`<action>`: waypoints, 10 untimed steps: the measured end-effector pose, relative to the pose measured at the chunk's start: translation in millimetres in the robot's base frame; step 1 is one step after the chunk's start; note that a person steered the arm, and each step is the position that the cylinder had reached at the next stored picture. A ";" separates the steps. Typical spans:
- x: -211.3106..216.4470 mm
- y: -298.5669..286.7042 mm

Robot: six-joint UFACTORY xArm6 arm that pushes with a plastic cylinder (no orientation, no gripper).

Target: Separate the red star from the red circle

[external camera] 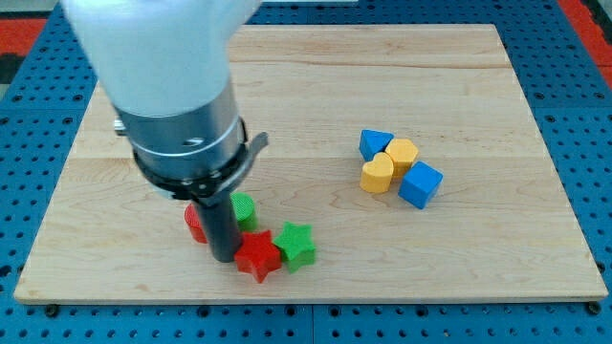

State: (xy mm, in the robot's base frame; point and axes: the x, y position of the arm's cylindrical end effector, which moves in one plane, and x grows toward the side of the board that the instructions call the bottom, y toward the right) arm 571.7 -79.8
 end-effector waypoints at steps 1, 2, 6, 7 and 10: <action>0.0 -15.7; 2.5 -46.7; 31.4 12.9; 27.0 25.0; -2.7 45.5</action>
